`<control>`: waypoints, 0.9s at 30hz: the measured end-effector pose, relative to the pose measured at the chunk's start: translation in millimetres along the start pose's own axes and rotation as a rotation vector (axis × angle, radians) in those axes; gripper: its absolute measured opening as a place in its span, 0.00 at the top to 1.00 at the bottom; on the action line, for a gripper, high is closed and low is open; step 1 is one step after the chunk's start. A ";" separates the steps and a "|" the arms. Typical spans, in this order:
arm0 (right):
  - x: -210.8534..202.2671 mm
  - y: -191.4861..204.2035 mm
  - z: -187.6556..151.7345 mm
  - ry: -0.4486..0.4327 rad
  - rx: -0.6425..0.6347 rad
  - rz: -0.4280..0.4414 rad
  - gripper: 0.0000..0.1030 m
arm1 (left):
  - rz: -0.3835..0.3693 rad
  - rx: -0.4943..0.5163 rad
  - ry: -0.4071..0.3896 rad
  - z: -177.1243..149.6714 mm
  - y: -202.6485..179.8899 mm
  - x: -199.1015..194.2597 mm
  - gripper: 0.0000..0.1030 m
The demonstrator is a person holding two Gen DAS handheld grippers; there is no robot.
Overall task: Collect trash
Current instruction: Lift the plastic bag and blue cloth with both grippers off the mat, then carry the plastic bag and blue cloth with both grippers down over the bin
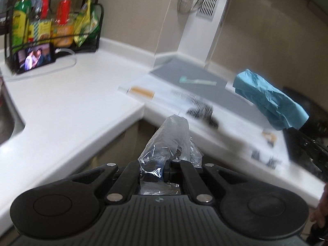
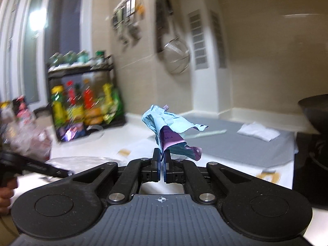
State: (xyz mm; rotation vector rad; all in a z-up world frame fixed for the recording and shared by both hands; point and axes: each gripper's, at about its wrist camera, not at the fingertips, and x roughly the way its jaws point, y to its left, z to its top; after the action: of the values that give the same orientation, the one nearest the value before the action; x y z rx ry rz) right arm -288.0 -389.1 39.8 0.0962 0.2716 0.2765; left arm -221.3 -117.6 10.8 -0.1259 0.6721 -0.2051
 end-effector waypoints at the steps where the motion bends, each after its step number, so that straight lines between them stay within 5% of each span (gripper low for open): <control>1: -2.5 4.7 -6.1 0.023 -0.007 0.015 0.97 | 0.009 0.002 0.012 -8.3 1.3 0.4 1.00; 13: 5.4 27.0 -61.7 0.298 0.030 0.132 0.97 | 0.028 0.028 0.172 -65.9 13.4 17.8 1.00; 27: 22.6 30.7 -101.7 0.448 0.032 0.108 0.97 | 0.038 0.013 0.257 -90.5 11.4 45.2 1.00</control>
State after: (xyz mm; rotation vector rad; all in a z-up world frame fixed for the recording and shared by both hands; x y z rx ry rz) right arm -303.1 -347.6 -59.4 0.0798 0.7171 0.4001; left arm -242.0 -121.3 -88.7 -0.0744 0.9281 -0.1912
